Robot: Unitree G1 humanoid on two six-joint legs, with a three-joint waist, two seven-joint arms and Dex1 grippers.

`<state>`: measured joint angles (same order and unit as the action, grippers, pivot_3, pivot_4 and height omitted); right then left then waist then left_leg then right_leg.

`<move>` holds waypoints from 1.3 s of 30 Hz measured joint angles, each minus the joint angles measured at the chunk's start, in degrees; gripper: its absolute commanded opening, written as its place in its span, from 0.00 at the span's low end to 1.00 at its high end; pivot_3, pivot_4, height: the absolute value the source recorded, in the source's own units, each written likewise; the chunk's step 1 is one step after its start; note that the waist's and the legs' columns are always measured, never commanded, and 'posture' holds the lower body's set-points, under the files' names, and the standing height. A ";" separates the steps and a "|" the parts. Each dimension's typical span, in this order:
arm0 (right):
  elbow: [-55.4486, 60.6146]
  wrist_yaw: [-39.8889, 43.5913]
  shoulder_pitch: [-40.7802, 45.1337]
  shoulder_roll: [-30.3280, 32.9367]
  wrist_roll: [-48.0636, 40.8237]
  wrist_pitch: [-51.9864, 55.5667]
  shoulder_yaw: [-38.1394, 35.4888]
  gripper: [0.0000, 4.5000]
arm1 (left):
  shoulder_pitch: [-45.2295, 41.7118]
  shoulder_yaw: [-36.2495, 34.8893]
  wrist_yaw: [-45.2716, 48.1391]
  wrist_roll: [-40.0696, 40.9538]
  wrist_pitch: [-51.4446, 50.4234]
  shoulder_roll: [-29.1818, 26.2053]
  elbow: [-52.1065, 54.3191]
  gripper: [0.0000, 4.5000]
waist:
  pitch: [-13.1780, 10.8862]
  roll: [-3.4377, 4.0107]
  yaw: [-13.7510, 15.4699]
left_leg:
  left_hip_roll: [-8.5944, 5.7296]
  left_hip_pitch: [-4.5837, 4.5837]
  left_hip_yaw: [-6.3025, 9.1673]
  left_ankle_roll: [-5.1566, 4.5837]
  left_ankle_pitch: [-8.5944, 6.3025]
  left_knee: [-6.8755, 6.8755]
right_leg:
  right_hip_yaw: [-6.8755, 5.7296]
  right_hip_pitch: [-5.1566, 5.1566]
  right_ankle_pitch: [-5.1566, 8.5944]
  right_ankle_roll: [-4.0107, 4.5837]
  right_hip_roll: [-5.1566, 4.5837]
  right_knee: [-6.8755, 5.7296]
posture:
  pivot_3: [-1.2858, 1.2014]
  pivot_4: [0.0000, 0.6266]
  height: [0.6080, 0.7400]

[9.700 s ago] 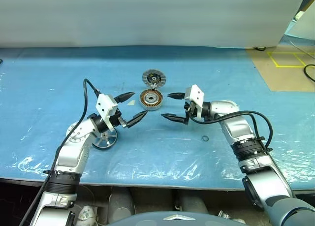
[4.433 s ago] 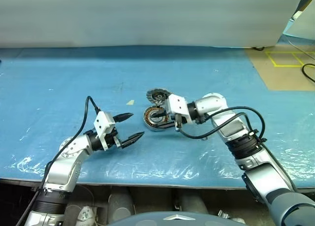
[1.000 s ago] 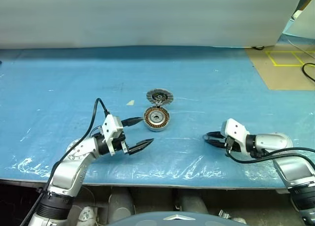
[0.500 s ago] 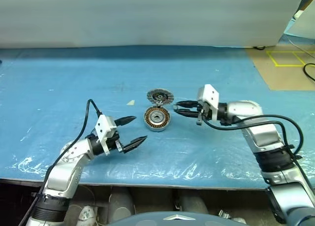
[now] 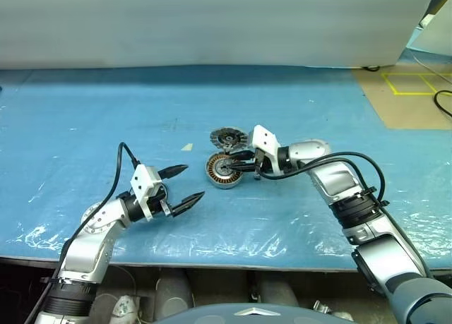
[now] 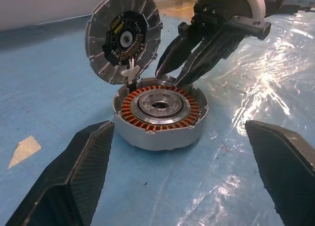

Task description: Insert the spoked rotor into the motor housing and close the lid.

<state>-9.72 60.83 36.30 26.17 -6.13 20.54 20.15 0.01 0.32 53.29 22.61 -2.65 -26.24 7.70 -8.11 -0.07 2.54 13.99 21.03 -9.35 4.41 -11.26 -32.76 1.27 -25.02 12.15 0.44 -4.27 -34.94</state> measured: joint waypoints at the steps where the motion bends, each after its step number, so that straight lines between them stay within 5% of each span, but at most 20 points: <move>1: -0.54 0.01 0.13 -0.04 0.65 -0.09 0.48 0.15 | 0.00 0.00 0.00 -0.05 0.13 0.00 -0.10 1.00 | 0.00 0.00 0.02 | 0.00 0.00 0.00 0.00 0.00 0.00 | 0.00 0.00 0.00 0.00 0.00 0.00 | 0.52 0.24 1.00; 39: -5.23 -1.93 1.90 -3.16 5.06 -1.97 0.72 0.15 | -1.13 0.01 0.17 -0.07 0.29 -0.09 -1.05 1.00 | -0.01 -0.01 -0.02 | 0.00 -0.04 -0.01 0.01 0.00 -0.06 | 0.03 -0.02 0.00 0.00 0.00 -0.14 | 0.52 0.24 1.00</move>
<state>-14.95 58.90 38.20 23.01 -1.07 18.57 20.87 -1.12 0.33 53.47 22.54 -2.36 -26.33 6.65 -8.12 -0.08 2.52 13.99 20.99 -9.36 4.42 -11.26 -32.82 1.30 -25.04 12.15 0.44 -4.27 -35.08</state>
